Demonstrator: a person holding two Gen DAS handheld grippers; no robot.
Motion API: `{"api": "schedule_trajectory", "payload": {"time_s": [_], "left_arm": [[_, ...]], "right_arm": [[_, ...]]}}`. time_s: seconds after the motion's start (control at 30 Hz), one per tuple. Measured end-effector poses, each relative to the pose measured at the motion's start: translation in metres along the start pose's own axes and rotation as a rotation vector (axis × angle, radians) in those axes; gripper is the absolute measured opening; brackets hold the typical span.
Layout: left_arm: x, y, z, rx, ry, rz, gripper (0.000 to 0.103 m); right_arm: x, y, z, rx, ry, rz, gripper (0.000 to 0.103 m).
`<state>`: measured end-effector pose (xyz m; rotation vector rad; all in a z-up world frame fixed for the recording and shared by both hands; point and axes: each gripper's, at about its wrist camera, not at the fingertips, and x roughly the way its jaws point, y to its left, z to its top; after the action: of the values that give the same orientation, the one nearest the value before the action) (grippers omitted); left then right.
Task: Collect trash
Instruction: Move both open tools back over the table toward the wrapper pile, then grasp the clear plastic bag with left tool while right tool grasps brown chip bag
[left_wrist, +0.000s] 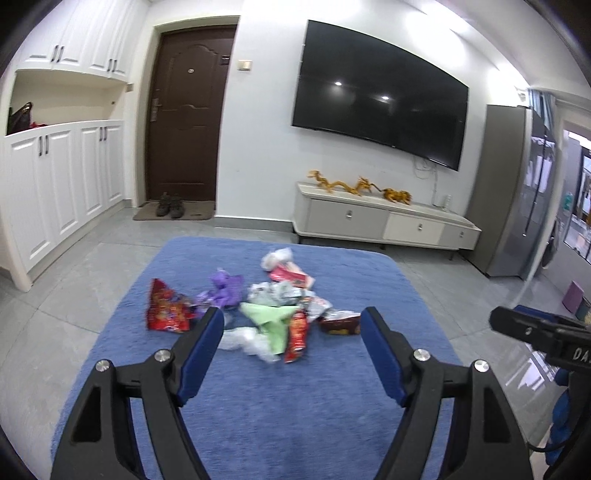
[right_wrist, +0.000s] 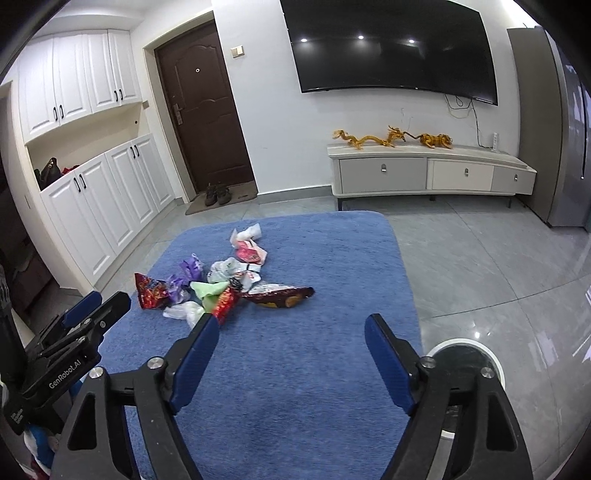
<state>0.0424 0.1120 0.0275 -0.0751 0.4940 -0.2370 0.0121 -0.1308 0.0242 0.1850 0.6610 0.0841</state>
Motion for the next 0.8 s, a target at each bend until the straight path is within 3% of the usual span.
{"api": "schedule_trajectory", "payload": {"time_s": [0.1,0.23,0.47,0.6,0.8], "left_arm": [[-0.002,0.015,-0.003,-0.012,-0.017,0.033,0.075],[-0.003,0.042,-0.004,-0.032,-0.056,0.083,0.075],[0.006,0.111,0.007,-0.094,-0.013,0.176,0.075],[0.017,0.137,0.002,-0.133,0.015,0.156,0.075],[0.054,0.127,-0.009,-0.115,0.107,0.014,0.075]], "right_arm": [[0.003,0.007,0.002,-0.001,-0.004,0.005,0.087],[0.004,0.014,0.005,-0.019,-0.021,-0.004,0.102],[0.018,0.016,0.018,-0.032,-0.033,0.015,0.103],[0.039,0.016,0.023,-0.052,-0.002,0.033,0.103],[0.089,0.023,0.024,-0.157,0.106,0.041,0.103]]}}
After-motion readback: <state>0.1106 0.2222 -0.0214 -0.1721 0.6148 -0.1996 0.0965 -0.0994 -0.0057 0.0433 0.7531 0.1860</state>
